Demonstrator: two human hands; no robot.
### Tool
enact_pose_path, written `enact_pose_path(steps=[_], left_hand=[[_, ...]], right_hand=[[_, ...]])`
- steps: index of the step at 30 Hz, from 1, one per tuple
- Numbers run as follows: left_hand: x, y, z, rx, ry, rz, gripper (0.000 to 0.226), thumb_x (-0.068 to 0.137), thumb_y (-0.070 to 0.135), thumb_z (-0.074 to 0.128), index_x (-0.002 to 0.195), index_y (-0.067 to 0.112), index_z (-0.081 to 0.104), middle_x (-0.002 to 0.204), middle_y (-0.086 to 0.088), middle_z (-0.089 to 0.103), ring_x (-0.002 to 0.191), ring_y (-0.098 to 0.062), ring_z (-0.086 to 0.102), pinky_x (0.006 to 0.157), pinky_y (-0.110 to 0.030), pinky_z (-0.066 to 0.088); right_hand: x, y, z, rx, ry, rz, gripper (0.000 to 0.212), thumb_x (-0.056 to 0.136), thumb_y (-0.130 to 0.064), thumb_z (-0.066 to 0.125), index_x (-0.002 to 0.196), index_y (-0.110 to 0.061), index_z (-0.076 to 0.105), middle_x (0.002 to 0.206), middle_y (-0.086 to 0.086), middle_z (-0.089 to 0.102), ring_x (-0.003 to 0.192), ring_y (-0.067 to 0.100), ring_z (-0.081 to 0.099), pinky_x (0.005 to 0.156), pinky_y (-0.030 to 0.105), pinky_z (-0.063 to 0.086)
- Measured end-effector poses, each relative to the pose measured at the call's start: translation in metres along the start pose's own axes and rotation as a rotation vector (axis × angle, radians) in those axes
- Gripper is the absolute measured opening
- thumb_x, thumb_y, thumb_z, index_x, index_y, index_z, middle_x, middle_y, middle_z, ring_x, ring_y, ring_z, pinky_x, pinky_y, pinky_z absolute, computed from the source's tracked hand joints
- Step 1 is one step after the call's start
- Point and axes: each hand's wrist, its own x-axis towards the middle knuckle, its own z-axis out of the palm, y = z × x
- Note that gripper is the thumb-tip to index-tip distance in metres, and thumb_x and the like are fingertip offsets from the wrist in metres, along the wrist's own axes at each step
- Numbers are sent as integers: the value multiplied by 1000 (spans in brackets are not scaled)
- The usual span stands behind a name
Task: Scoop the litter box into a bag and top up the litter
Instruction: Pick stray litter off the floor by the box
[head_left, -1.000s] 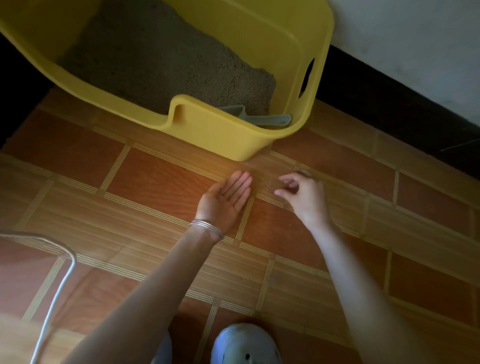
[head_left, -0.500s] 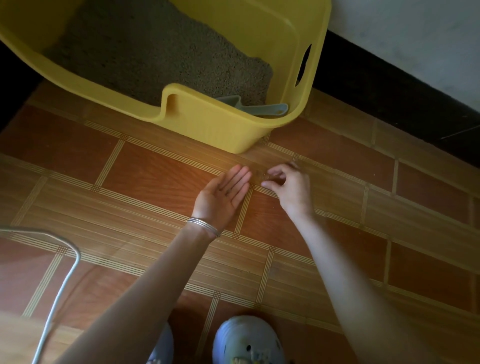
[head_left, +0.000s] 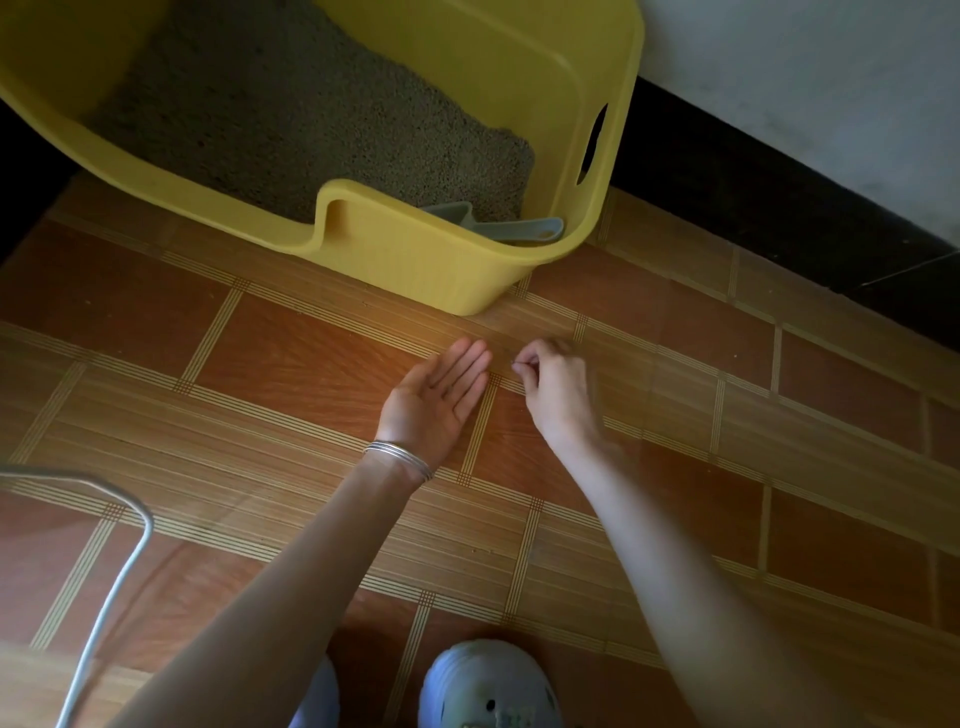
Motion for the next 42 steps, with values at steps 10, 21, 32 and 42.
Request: enact_pose_path(steps=[10, 21, 32, 42], left_hand=[[2, 1, 3, -17, 46, 14, 37, 100, 19, 29, 108, 2, 61, 107, -13, 69, 98, -21, 67, 80, -28, 53], [2, 1, 5, -61, 46, -12, 39, 101, 19, 27, 111, 0, 60, 118, -16, 64, 113, -25, 60, 99, -35, 44], [2, 2, 2, -47, 27, -19, 40, 101, 20, 27, 111, 1, 61, 116, -15, 66, 110, -23, 62, 96, -33, 46], [1, 2, 2, -27, 25, -13, 39, 100, 19, 29, 113, 1, 60, 117, -15, 65, 111, -24, 61, 98, -34, 45]], right_hand=[[-15, -43, -17, 322, -50, -123, 4, 83, -19, 66, 83, -17, 63, 83, -3, 69, 77, 13, 62, 70, 27, 49], [16, -5, -18, 98, -105, 50, 36, 79, -28, 70, 110, -14, 59, 113, 5, 55, 106, 22, 53, 89, 39, 46], [14, -6, 0, 134, -66, 15, 18, 78, -18, 72, 93, -9, 66, 94, 6, 66, 92, 23, 59, 81, 40, 50], [5, -9, 2, 53, 14, -39, 5, 83, -14, 66, 85, -9, 66, 90, 9, 66, 87, 28, 60, 77, 44, 48]])
